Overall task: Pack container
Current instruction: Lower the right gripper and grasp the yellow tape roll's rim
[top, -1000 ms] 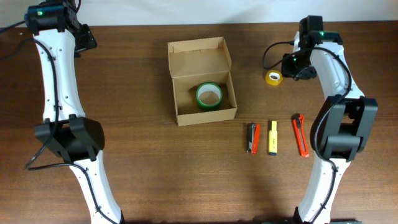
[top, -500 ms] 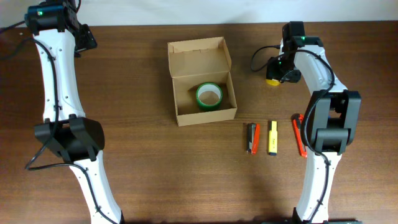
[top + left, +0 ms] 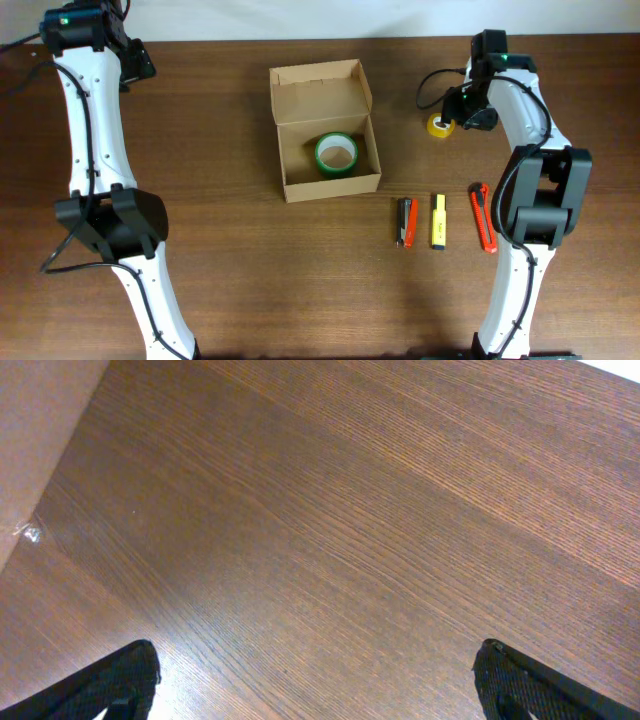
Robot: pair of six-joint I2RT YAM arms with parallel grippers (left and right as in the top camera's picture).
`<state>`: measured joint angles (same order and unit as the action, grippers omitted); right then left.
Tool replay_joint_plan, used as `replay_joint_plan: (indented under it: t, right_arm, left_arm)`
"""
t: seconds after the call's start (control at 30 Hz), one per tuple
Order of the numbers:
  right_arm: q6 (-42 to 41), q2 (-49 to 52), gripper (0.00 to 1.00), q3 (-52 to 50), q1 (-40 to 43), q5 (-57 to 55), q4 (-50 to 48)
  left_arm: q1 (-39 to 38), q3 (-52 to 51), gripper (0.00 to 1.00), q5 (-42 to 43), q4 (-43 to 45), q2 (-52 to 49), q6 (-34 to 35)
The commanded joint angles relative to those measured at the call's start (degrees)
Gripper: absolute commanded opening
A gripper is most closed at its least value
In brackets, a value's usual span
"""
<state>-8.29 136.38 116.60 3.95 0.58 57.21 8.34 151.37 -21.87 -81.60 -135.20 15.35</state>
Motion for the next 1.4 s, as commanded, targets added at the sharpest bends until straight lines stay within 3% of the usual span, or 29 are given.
replay_joint_plan:
  t: [0.0,0.43,0.57,0.7,1.37]
  right_arm:
    - [0.50,0.72,0.60,1.22,-0.15,0.28,-0.31]
    - [0.50,3.15,0.60,1.16,-0.15,-0.42,-0.48]
    - [0.52,3.63,0.39,1.14,-0.15,-1.25,-0.04]
    - [0.52,3.63,0.04,0.96,-0.15,-1.27,-0.02]
    - [1.70,3.91,0.04,0.96,-0.11,-2.69,0.48]
  left_arm:
    - [0.20,-0.28,1.00,0.02,-0.04,1.81,-0.90]
    - [0.20,-0.28,0.99,0.02,-0.04,1.81,-0.92]
    - [0.20,-0.28,1.00,0.02,-0.04,1.81,-0.90]
    - [0.20,-0.28,1.00,0.02,-0.04,1.81,-0.90]
    - [0.20,-0.28,1.00,0.02,-0.04,1.81,-0.92]
